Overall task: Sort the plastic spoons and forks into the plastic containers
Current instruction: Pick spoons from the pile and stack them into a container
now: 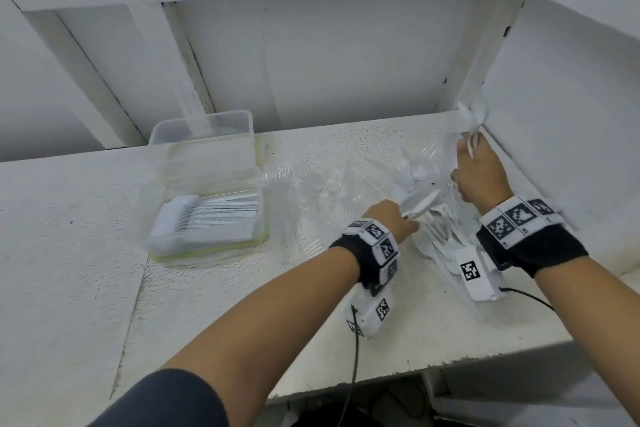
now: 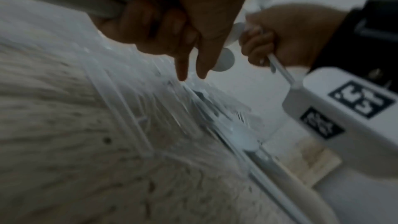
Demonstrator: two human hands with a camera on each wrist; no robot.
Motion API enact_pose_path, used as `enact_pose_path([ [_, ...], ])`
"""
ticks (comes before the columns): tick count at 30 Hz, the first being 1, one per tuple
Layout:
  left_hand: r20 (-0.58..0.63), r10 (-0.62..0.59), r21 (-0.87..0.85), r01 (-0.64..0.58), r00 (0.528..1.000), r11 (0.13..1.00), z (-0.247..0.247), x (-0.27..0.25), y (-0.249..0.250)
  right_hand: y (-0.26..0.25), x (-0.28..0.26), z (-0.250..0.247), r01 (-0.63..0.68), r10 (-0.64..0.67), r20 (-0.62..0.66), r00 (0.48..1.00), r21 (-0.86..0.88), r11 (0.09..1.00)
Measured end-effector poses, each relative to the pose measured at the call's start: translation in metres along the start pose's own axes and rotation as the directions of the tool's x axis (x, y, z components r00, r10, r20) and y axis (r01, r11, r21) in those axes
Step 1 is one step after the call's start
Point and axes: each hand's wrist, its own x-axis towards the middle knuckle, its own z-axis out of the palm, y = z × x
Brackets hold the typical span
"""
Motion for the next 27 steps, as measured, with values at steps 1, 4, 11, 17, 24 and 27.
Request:
enact_pose_path([
  [1, 0.003, -0.002, 0.03, 0.002, 1.0, 1.0, 0.006, 0.002, 0.002, 0.001, -0.001, -0.001, 0.029, -0.027, 0.031, 0.999, -0.069, 0.997],
  [4, 0.002, 0.005, 0.139, -0.005, 1.0, 0.99, 0.018, 0.004, 0.007, 0.004, -0.007, -0.001, 0.064, -0.033, 0.146, 0.989, -0.214, 0.975],
  [11, -0.013, -0.044, 0.148, 0.045, 0.999, 0.988, 0.011, 0.011, 0.005, 0.016, -0.015, 0.008, 0.067, -0.004, 0.238, 0.971, -0.255, 0.965],
  [17, -0.093, -0.042, 0.124, 0.053, 0.995, 0.991, -0.014, 0.009, -0.004, 0.001, -0.016, 0.011, 0.103, -0.054, 0.263, 0.963, -0.178, 0.979],
  [24, -0.232, -0.04, 0.011, 0.044, 0.972, 0.999, -0.048, 0.001, -0.02, -0.021, -0.019, 0.024, 0.144, -0.124, 0.252, 0.96, -0.064, 0.987],
  [27, -0.286, -0.057, -0.022, 0.053, 0.956, 0.998, -0.062, -0.005, -0.026, -0.026, -0.022, 0.031, 0.161, -0.137, 0.271, 0.953, -0.067, 0.985],
])
